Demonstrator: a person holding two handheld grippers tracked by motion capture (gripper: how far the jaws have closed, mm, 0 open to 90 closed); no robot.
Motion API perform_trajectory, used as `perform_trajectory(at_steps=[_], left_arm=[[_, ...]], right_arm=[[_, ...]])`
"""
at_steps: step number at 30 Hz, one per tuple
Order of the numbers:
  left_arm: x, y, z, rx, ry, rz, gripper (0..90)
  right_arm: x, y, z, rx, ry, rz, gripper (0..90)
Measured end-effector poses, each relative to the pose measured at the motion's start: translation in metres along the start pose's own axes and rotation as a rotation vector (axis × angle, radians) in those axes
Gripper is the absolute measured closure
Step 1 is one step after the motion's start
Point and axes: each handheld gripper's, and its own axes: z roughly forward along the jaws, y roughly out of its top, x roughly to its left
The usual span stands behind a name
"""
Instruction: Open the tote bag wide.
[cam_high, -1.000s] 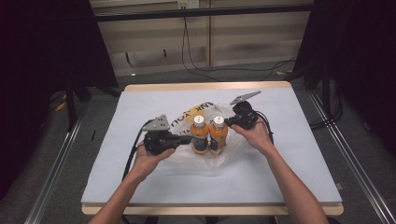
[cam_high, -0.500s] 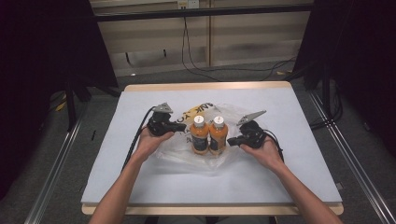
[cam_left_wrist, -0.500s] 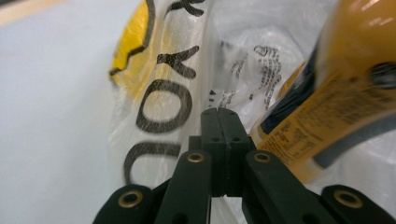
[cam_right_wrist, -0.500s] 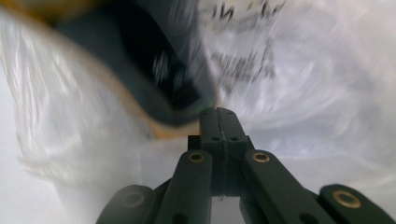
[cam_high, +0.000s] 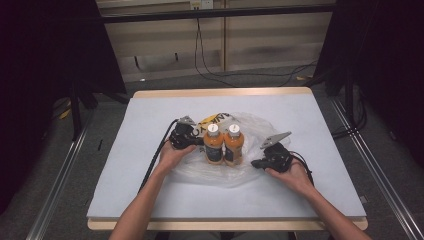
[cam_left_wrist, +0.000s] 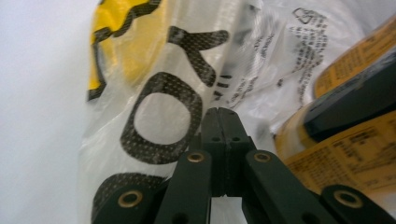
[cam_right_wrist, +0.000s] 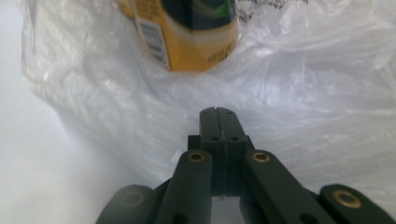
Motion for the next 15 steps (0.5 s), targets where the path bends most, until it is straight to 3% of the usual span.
perform_trajectory(at_steps=[4, 8, 11, 14, 15], left_arm=[[0.002, -0.003, -0.004, -0.002, -0.005, -0.012, 90.0], [0.001, -0.003, -0.010, -0.039, -0.007, -0.010, 90.0], [-0.005, 0.003, -0.023, -0.077, -0.007, 0.026, 90.0], [-0.007, 0.005, -0.031, -0.093, -0.010, 0.036, 90.0], [-0.009, 0.006, -0.040, -0.127, -0.013, 0.042, 89.9]], right_arm=[[0.008, -0.008, -0.005, -0.003, -0.012, -0.024, 90.0], [0.013, -0.013, -0.009, -0.012, -0.012, -0.022, 90.0], [0.013, -0.011, -0.012, -0.072, 0.007, -0.016, 90.0], [0.010, -0.010, -0.017, -0.110, 0.003, 0.001, 90.0], [0.010, -0.010, -0.019, -0.129, -0.002, 0.005, 90.0]])
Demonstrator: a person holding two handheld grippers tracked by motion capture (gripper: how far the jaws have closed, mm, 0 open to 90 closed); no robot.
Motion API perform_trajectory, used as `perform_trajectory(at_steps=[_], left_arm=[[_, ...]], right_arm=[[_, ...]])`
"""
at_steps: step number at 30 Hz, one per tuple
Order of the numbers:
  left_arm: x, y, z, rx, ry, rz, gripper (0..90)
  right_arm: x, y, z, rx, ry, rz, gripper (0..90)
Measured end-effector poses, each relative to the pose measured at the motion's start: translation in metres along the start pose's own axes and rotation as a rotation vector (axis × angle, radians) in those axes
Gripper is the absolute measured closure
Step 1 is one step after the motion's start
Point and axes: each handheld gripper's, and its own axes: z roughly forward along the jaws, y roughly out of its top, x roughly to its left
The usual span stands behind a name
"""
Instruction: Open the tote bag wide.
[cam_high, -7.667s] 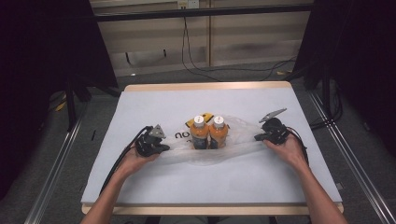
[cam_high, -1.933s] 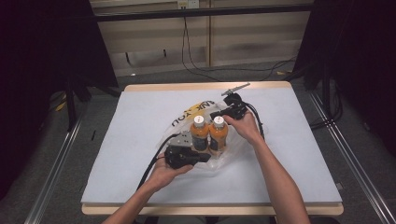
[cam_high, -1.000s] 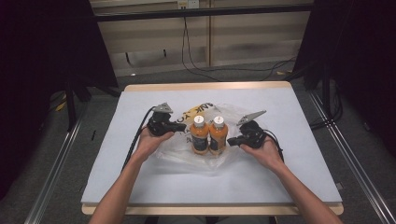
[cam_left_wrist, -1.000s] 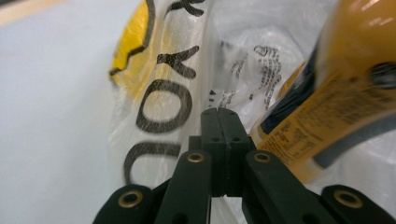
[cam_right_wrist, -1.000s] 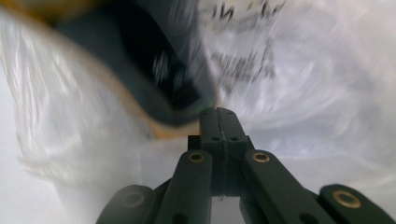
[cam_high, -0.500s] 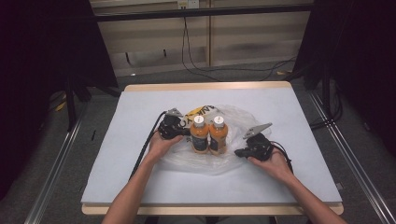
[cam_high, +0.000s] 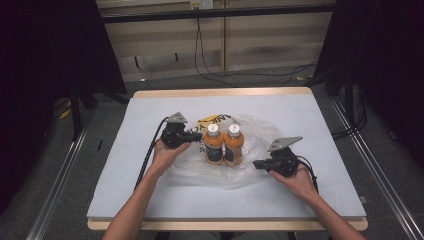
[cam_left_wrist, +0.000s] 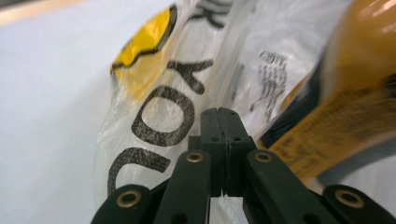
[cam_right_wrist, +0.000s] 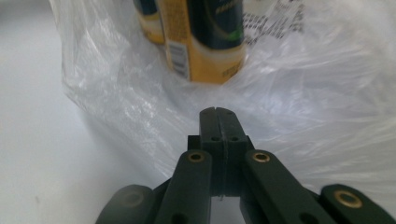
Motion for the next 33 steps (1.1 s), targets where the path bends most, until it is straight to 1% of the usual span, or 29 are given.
perform_trajectory(at_steps=[2, 3, 4, 5, 7, 8, 9, 10, 11, 12, 13, 14, 15, 16, 17, 18, 20, 21, 22, 23, 24, 25, 26, 27, 28, 30, 31, 32, 33], left_arm=[[-0.003, 0.001, -0.009, -0.033, -0.004, 0.001, 89.8], [-0.005, 0.001, -0.013, -0.042, -0.001, 0.011, 89.2], [-0.007, 0.001, -0.017, -0.056, -0.006, 0.017, 88.1], [-0.007, 0.001, -0.017, -0.056, -0.006, 0.017, 87.9], [-0.014, 0.000, -0.030, -0.072, -0.013, 0.042, 87.4], [-0.014, 0.000, -0.030, -0.072, -0.013, 0.042, 87.1], [-0.016, -0.001, -0.034, -0.077, -0.015, 0.051, 86.8], [-0.022, -0.003, -0.043, -0.082, -0.010, 0.067, 85.6], [-0.022, -0.003, -0.043, -0.082, -0.010, 0.067, 84.6], [-0.026, -0.006, -0.051, -0.101, -0.023, 0.080, 84.0], [-0.026, -0.006, -0.051, -0.101, -0.023, 0.080, 83.5], [-0.031, -0.010, -0.059, -0.118, -0.026, 0.072, 81.0], [-0.031, -0.010, -0.059, -0.118, -0.026, 0.072, 79.0], [-0.033, -0.012, -0.063, -0.131, -0.039, 0.067, 79.0], [-0.036, -0.015, -0.067, -0.134, -0.033, 0.076, 77.8], [-0.039, -0.018, -0.070, -0.138, -0.034, 0.075, 75.4], [-0.044, -0.022, -0.074, -0.136, -0.013, 0.084, 67.4], [-0.047, -0.024, -0.077, -0.147, -0.009, 0.079, 62.5], [-0.049, -0.026, -0.079, -0.152, -0.010, 0.077, 54.2], [-0.053, -0.028, -0.083, -0.160, 0.017, 0.081, 54.2], [-0.059, -0.035, -0.090, -0.175, 0.004, 0.080, 48.9], [-0.059, -0.035, -0.090, -0.175, 0.004, 0.080, 48.4], [-0.062, -0.038, -0.093, -0.172, 0.003, 0.090, 45.7], [-0.066, -0.041, -0.095, -0.167, 0.017, 0.083, 43.3], [-0.068, -0.047, -0.100, -0.168, 0.009, 0.073, 40.7], [-0.070, -0.052, -0.104, -0.167, 0.030, 0.058, 32.4], [-0.070, -0.052, -0.104, -0.167, 0.030, 0.058, 29.3], [-0.072, -0.058, -0.106, -0.157, 0.033, 0.037, 25.9], [-0.072, -0.058, -0.106, -0.157, 0.033, 0.037, 22.3]], right_arm=[[-0.001, 0.001, -0.006, -0.040, -0.006, 0.009, 90.0], [-0.001, 0.002, -0.010, -0.065, -0.015, 0.016, 90.0], [-0.001, 0.004, -0.014, -0.085, -0.010, 0.024, 90.0], [-0.001, 0.005, -0.018, -0.103, -0.016, 0.022, 89.9], [0.000, 0.007, -0.025, -0.135, -0.027, 0.025, 88.8], [0.000, 0.007, -0.025, -0.135, -0.027, 0.025, 88.8], [0.001, 0.007, -0.033, -0.162, -0.041, 0.033, 86.5], [0.001, 0.006, -0.036, -0.175, -0.042, 0.041, 86.2], [0.001, 0.006, -0.036, -0.175, -0.042, 0.041, 86.2], [0.002, 0.004, -0.042, -0.187, -0.055, 0.043, 86.0], [0.003, 0.003, -0.045, -0.188, -0.048, 0.042, 87.7], [0.003, 0.001, -0.048, -0.188, -0.041, 0.037, 88.1], [0.003, 0.001, -0.048, -0.188, -0.041, 0.037, 88.1], [0.004, -0.001, -0.052, -0.193, -0.048, 0.037, 88.0], [0.005, -0.003, -0.056, -0.199, -0.053, 0.041, 87.2], [0.006, -0.006, -0.059, -0.206, -0.063, 0.045, 85.0], [0.008, -0.012, -0.068, -0.221, -0.079, 0.057, 82.2], [0.009, -0.015, -0.070, -0.223, -0.089, 0.060, 79.4], [0.009, -0.020, -0.075, -0.227, -0.084, 0.068, 76.1], [0.009, -0.020, -0.075, -0.227, -0.084, 0.068, 76.1], [0.011, -0.027, -0.080, -0.228, -0.101, 0.076, 68.4], [0.011, -0.027, -0.080, -0.228, -0.101, 0.076, 68.4], [0.012, -0.031, -0.084, -0.235, -0.105, 0.092, 60.3], [0.012, -0.034, -0.085, -0.239, -0.108, 0.096, 55.2], [0.012, -0.036, -0.087, -0.239, -0.113, 0.102, 51.3], [0.014, -0.039, -0.091, -0.245, -0.121, 0.113, 42.8], [0.014, -0.041, -0.092, -0.247, -0.128, 0.117, 39.0], [0.015, -0.043, -0.094, -0.252, -0.132, 0.121, 35.8], [0.015, -0.043, -0.094, -0.252, -0.132, 0.121, 35.8]])
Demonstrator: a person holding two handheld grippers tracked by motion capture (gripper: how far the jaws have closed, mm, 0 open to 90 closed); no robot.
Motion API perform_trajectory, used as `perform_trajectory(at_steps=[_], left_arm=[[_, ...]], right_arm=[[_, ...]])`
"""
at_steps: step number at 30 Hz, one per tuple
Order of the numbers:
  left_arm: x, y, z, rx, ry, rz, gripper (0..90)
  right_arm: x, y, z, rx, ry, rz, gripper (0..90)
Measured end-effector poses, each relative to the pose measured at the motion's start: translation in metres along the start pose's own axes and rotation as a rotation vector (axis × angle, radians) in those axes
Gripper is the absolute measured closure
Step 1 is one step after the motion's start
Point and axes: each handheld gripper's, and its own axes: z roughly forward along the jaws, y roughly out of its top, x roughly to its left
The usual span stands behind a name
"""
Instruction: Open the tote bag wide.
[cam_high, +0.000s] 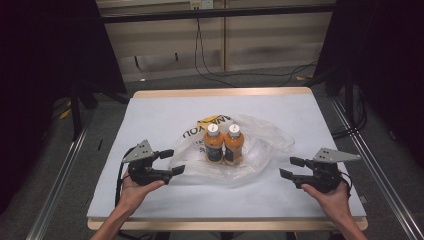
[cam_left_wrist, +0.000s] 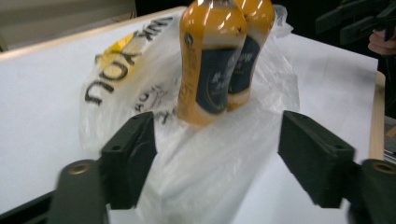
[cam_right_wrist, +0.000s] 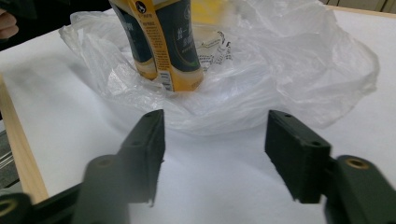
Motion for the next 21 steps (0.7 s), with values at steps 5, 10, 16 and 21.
perform_trajectory(at_steps=[5, 10, 16, 21], left_arm=[[-0.010, -0.013, -0.011, 0.006, 0.041, 0.010, 12.4], [-0.021, -0.024, -0.021, 0.006, 0.046, 0.025, 8.7], [-0.019, -0.048, -0.034, -0.020, 0.084, -0.028, 5.4], [-0.016, -0.052, -0.042, -0.029, 0.115, -0.044, 4.7]], right_arm=[[0.003, -0.007, -0.015, -0.033, -0.054, 0.032, 18.5], [0.001, -0.013, -0.021, -0.043, -0.081, 0.048, 14.6], [-0.003, -0.019, -0.033, -0.108, -0.146, 0.076, 8.2], [-0.003, -0.025, -0.031, -0.088, -0.175, 0.081, 6.5]])
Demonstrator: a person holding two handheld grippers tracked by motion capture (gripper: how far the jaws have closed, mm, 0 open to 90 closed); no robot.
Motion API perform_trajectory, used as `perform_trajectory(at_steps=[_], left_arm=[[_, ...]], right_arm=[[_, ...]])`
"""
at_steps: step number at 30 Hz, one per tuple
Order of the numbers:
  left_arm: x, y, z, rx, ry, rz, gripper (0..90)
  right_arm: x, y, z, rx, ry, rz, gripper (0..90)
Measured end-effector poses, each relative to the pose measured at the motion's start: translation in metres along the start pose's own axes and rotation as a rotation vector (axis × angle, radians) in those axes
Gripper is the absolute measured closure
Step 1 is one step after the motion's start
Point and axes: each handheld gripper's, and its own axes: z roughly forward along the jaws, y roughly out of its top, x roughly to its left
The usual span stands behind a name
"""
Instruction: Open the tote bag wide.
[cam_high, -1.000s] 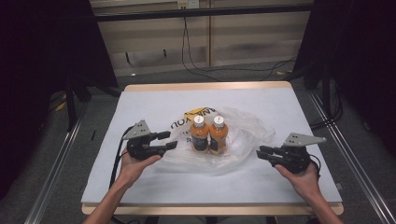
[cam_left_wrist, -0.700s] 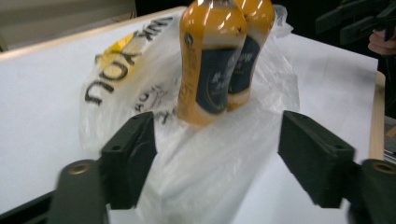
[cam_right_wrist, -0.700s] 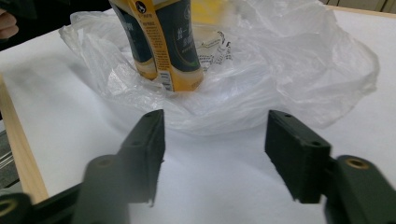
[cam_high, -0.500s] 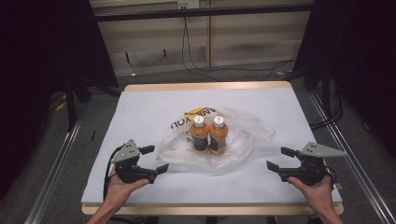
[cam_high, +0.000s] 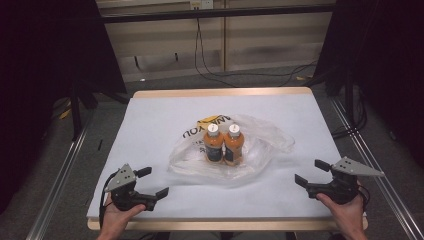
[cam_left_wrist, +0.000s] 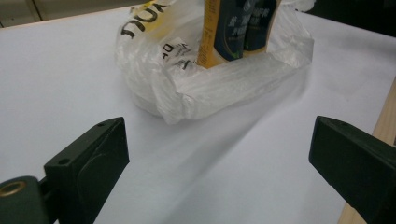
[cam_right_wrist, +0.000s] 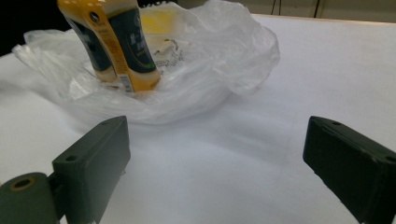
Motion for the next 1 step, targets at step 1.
perform_trajectory(at_steps=[1], left_arm=[[0.0000, 0.0000, 0.0000, 0.000, 0.000, 0.000, 4.7]], right_arm=[[0.0000, 0.0000, 0.0000, 0.000, 0.000, 0.000, 6.5]])
